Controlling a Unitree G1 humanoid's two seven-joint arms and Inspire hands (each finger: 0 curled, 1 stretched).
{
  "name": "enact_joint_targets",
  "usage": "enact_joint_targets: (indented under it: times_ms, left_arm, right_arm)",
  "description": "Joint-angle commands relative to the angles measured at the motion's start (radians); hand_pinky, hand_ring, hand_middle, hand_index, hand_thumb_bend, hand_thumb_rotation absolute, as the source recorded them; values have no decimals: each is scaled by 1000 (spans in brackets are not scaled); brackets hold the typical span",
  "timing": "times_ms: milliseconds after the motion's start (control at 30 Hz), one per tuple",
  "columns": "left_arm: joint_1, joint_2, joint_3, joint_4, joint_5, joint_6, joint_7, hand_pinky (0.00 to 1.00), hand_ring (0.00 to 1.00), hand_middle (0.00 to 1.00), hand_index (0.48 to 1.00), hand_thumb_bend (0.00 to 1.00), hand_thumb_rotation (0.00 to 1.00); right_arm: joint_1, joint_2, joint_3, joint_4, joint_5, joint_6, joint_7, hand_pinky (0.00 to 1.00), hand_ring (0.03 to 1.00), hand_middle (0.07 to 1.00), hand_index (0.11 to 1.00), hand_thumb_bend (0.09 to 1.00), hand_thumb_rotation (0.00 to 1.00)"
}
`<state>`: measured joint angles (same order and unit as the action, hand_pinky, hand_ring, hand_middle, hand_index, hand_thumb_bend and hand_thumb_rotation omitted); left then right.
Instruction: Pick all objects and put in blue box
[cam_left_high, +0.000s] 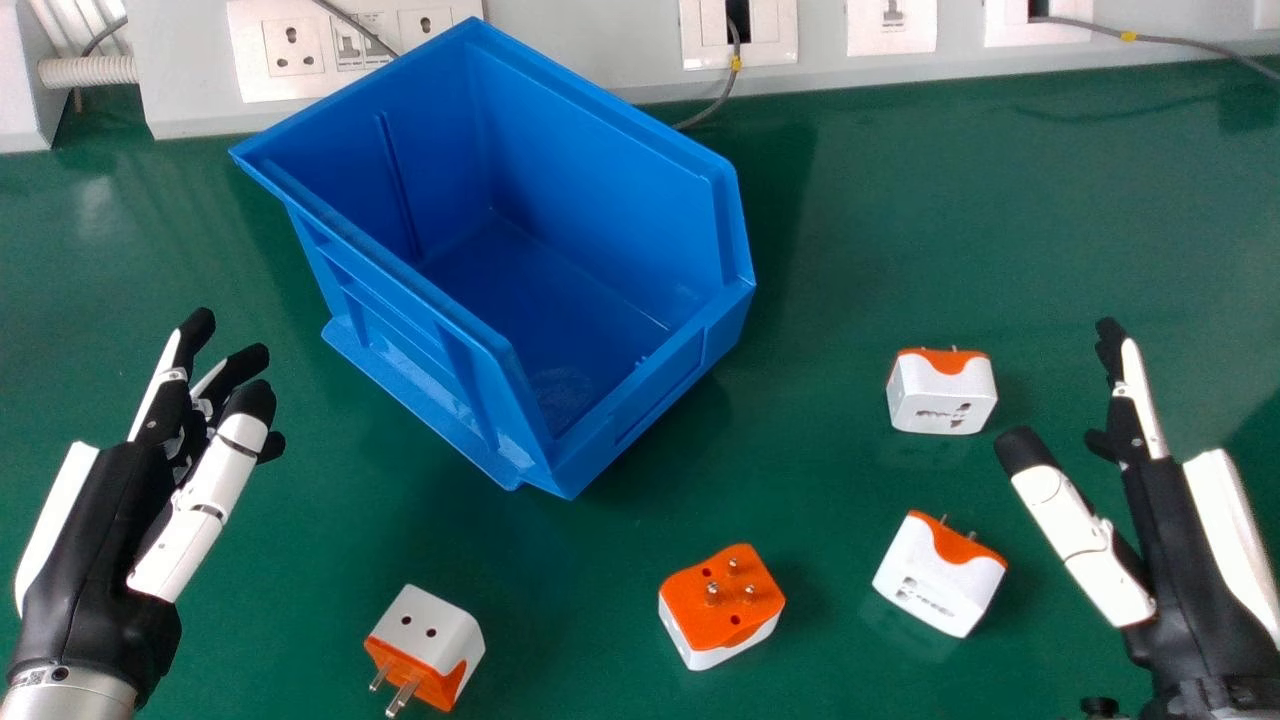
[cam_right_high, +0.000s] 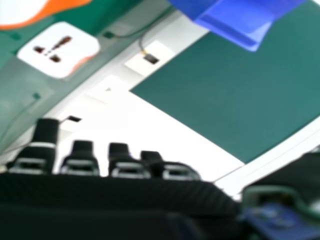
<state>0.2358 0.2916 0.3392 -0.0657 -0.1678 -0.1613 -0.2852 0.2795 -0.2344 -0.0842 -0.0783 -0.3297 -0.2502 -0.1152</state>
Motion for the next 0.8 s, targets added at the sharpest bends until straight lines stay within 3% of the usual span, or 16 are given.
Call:
enact_joint_targets:
  times_ms: [0,400,767]
  left_arm:
    - [-9,12,3,-4,-5,-10,-1,826,913,928,989,367,711]
    - [-13,12,4,-1,-9,-7,-3,826,914,929,989,355,708]
    - [2,16,9,-23,-20,0,-11,828,915,935,990,355,711]
  right_arm:
    - [-3,-11,-5,-28,-8,-4,-1,872,1000,1000,1000,460,1000]
    - [-1,-17,4,-32,-53,1,-5,871,1000,1000,1000,522,1000]
    - [45,-54,25,-111,-155,111,52,876,1000,1000,1000,585,997]
